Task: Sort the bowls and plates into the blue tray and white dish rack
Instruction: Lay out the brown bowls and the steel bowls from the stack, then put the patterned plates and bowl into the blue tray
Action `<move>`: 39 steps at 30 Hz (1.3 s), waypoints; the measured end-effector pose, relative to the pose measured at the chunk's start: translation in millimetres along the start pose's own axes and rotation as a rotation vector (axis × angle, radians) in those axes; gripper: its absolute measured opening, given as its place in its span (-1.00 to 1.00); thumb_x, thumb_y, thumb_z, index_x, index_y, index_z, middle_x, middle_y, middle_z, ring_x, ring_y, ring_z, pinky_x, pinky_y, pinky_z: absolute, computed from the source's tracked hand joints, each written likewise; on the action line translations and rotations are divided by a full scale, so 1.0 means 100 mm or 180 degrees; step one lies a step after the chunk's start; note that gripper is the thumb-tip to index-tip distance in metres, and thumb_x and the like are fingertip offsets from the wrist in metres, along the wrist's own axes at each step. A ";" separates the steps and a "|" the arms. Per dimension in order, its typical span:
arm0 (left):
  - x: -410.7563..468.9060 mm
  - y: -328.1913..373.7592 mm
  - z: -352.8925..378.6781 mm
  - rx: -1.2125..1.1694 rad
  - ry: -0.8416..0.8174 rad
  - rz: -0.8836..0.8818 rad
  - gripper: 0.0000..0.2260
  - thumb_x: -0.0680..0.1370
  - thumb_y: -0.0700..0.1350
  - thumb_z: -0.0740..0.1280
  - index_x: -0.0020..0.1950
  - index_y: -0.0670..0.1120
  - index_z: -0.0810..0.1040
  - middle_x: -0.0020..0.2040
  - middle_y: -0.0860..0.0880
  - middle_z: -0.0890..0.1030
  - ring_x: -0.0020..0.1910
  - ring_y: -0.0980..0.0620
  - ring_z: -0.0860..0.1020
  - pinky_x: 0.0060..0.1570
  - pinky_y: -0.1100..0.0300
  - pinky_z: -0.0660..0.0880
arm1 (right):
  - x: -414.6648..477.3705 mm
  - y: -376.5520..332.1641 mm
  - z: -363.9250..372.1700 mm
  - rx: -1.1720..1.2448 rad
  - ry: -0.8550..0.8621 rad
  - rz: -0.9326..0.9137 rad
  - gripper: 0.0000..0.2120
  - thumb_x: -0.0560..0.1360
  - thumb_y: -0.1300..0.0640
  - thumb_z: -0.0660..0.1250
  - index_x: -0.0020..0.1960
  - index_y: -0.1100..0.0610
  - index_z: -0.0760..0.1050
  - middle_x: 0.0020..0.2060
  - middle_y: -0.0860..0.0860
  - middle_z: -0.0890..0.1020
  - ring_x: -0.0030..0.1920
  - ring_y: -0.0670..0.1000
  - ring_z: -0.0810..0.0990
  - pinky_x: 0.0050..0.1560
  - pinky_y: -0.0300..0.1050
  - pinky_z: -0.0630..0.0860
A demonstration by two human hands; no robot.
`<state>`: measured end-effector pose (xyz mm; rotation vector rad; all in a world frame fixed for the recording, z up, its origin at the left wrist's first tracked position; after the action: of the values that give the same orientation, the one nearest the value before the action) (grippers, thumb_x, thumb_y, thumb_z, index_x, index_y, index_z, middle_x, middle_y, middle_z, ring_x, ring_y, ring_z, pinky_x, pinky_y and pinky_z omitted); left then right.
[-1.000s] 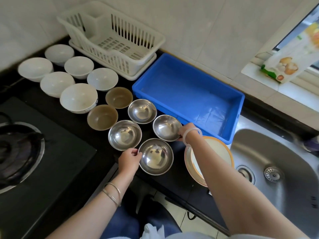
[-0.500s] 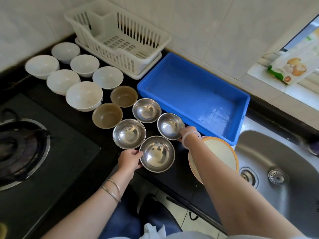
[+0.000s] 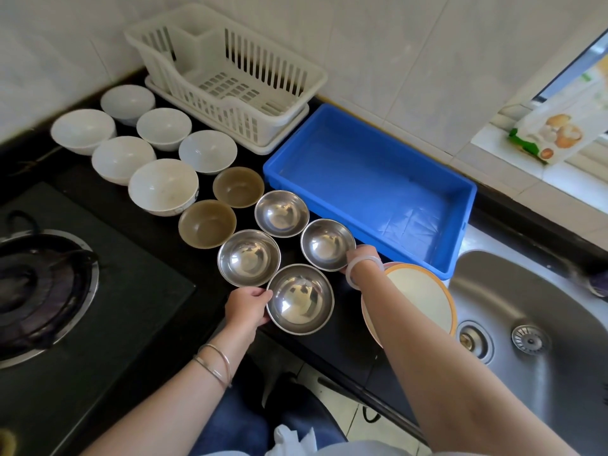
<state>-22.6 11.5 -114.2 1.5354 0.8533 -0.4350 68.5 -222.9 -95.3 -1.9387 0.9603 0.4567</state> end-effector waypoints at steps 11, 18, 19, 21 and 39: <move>-0.03 0.01 -0.03 -0.0075 0.0065 0.0036 -0.92 0.52 -0.21 0.32 -0.15 -0.13 0.59 -0.17 -0.06 0.60 -0.11 -0.02 0.58 -0.18 0.15 0.55 | -0.14 -0.04 -0.08 -0.0094 -0.0038 -0.0018 -0.86 0.49 0.25 0.13 -0.17 0.19 0.45 -0.24 0.15 0.52 -0.22 0.14 0.53 -0.13 0.02 0.56; -0.13 0.37 -0.17 0.0816 0.0058 0.0749 -0.88 0.52 -0.15 0.29 -0.04 -0.09 0.62 -0.16 -0.01 0.62 -0.06 -0.07 0.61 0.05 0.01 0.57 | -0.44 -0.17 -0.24 -0.0931 0.0250 -0.0864 -0.86 0.56 0.13 0.12 -0.03 0.15 0.43 -0.22 0.07 0.50 -0.25 0.08 0.44 -0.33 -0.16 0.30; -0.17 0.46 -0.15 0.1039 0.0094 0.0950 -0.83 0.52 -0.13 0.28 0.05 -0.11 0.61 -0.08 -0.03 0.64 -0.03 -0.05 0.61 0.03 0.06 0.56 | -0.49 -0.17 -0.31 -0.0941 0.0359 -0.1026 -0.79 0.56 0.13 0.13 0.11 0.14 0.47 -0.11 0.10 0.55 -0.12 0.12 0.49 -0.21 -0.14 0.37; -0.25 0.64 -0.04 0.1369 0.0061 0.1342 -0.79 0.53 -0.11 0.28 0.13 -0.10 0.58 0.01 -0.03 0.64 -0.02 0.02 0.59 -0.12 0.24 0.50 | -0.59 -0.13 -0.50 -0.0934 0.0616 -0.1253 -0.69 0.56 0.14 0.14 0.28 0.13 0.44 0.10 0.13 0.60 0.07 0.17 0.55 0.01 -0.08 0.43; -0.71 0.58 1.69 0.3149 -0.1218 0.2071 -0.80 0.52 -0.08 0.28 0.09 -0.11 0.57 0.05 -0.07 0.59 -0.07 0.02 0.51 -0.14 0.19 0.37 | -0.63 1.37 -1.49 -0.0689 0.1432 -0.0226 -0.80 0.53 0.18 0.18 0.07 0.16 0.53 -0.04 0.18 0.65 -0.04 0.23 0.56 -0.19 -0.15 0.29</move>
<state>8.2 -168.1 -52.3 2.3887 -0.2639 -0.6757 -85.9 -362.0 -52.7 -2.3210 1.1542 0.0814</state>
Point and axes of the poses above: each hand's wrist, its own x-axis towards the middle knuckle, its own z-axis out of the palm, y = z × x, the point moved 5 cm from there along x, towards the middle knuckle
